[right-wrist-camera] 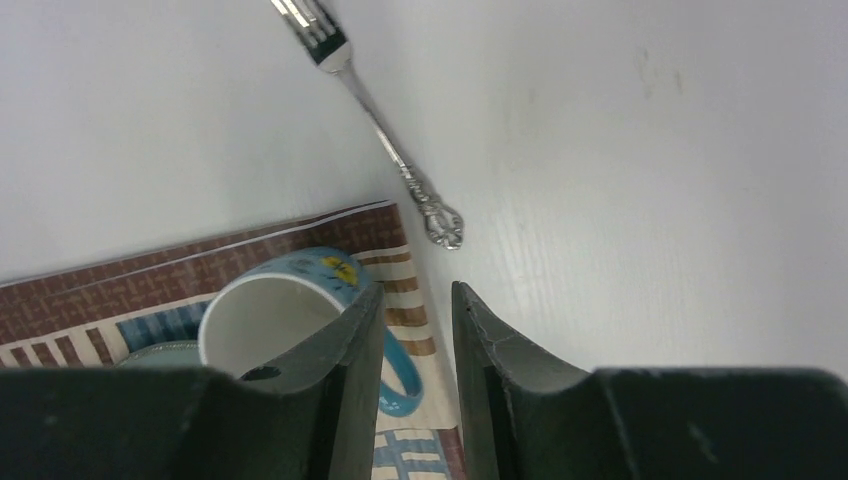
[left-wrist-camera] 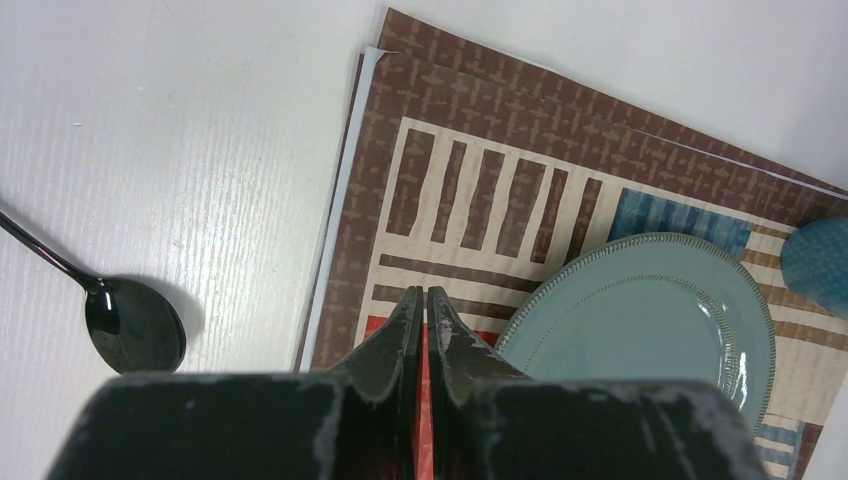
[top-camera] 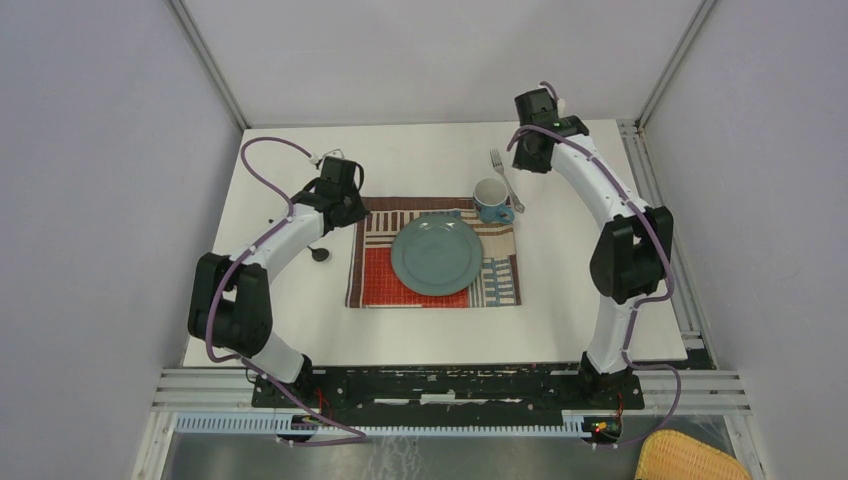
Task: Set the dinner table for one person
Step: Pick up the fork at the center of the board.
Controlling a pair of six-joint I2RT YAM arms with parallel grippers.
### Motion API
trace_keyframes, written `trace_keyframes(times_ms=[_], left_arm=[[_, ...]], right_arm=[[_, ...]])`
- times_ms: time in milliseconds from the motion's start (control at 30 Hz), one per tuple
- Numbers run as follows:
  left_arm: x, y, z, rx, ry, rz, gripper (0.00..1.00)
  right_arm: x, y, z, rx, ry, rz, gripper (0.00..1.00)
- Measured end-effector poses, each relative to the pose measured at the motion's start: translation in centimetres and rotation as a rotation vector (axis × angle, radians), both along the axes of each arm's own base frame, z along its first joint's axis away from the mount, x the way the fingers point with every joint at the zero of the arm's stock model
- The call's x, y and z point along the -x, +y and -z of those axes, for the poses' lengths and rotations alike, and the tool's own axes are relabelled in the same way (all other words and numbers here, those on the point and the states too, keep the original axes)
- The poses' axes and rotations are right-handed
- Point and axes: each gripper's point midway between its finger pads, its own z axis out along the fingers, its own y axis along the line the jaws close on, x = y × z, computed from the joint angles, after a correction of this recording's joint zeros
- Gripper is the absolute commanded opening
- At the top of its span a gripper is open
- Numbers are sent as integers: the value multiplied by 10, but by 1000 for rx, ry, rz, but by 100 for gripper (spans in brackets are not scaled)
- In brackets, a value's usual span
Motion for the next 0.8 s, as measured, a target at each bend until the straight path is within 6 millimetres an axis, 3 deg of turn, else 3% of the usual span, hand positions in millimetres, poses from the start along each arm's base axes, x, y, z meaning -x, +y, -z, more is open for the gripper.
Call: trace_keyframes(times_ms=[133, 233, 333, 567, 800], left_arm=[[1, 1, -1, -2, 2, -3, 11], [1, 2, -3, -3, 6, -4, 10], [0, 2, -6, -3, 5, -4, 11], [-5, 1, -17, 0, -10, -4, 11], [-5, 1, -21, 0, -10, -4, 11]], right_arm=[[-1, -39, 4, -31, 3, 79, 36], [-1, -64, 18, -53, 21, 127, 36], [3, -78, 32, -72, 46, 154, 36], [-9, -64, 45, -124, 37, 113, 36], [-19, -52, 83, -161, 86, 84, 36]])
